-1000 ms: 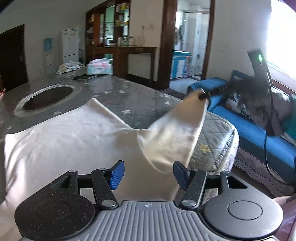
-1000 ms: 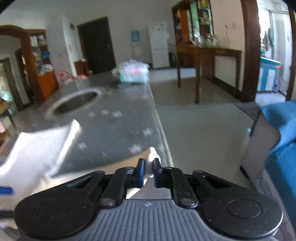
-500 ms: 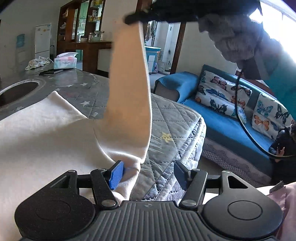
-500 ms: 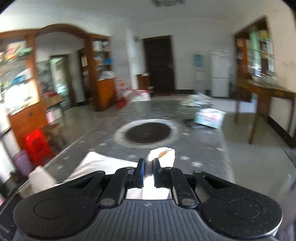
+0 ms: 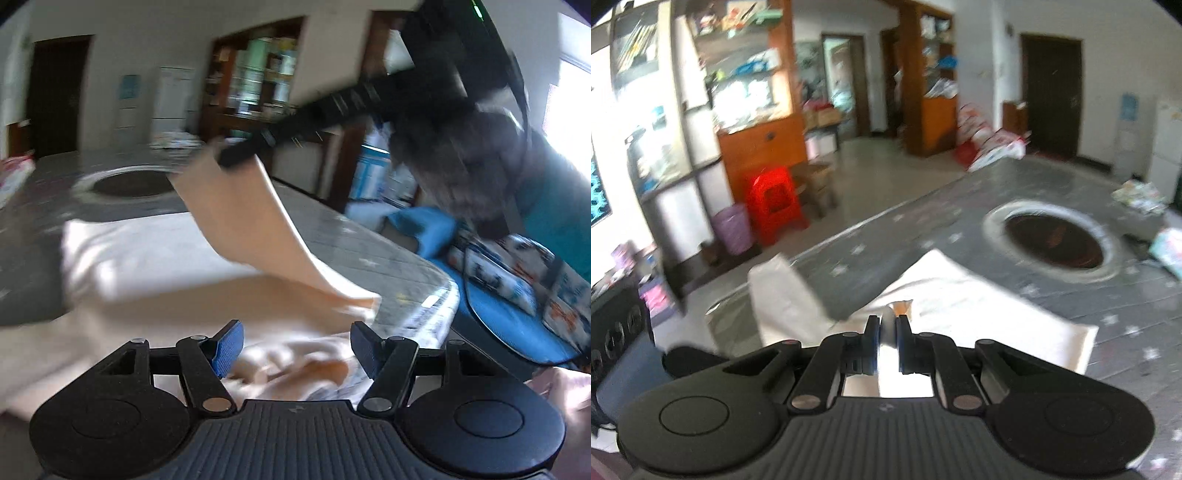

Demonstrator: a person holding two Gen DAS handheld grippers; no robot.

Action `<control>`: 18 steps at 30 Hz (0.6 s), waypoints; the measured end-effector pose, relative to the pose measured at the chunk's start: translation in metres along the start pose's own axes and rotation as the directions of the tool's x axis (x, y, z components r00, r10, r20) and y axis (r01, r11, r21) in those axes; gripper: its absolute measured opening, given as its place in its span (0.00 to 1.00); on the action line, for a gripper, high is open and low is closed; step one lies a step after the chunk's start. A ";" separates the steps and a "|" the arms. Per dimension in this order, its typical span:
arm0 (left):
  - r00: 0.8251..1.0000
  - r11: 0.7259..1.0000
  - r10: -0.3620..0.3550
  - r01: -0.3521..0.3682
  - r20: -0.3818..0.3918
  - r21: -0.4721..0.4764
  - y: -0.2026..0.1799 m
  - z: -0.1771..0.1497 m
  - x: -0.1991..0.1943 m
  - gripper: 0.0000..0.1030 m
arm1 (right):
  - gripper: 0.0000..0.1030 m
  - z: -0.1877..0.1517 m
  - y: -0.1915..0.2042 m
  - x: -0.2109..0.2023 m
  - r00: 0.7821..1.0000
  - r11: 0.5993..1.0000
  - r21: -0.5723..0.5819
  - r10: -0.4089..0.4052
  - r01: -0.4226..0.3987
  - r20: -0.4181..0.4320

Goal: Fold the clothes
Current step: 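Fold the lifted sweatshirt side over the body with the left gripper and release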

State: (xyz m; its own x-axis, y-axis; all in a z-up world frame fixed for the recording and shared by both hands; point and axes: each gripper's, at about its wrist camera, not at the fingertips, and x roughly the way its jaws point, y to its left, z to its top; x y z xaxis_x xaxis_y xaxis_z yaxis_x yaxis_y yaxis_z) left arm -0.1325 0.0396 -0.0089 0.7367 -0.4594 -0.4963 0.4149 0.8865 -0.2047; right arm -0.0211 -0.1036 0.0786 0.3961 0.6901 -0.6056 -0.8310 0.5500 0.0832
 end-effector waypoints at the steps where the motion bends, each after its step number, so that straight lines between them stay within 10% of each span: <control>1: 1.000 1.000 0.021 -0.021 0.005 -0.020 0.005 -0.002 -0.004 0.66 | 0.10 -0.003 0.003 0.006 1.000 1.000 0.003 0.021 -0.021 -0.014; 7: 0.994 0.989 0.112 -0.110 0.012 -0.097 0.030 -0.006 -0.015 0.66 | 0.14 -0.010 0.004 0.006 0.998 0.998 0.008 0.063 -0.063 -0.013; 18: 0.985 0.978 0.170 -0.169 -0.004 -0.118 0.048 0.006 0.008 0.65 | 0.16 -0.076 -0.037 -0.001 0.972 0.992 -0.044 -0.129 0.122 -0.198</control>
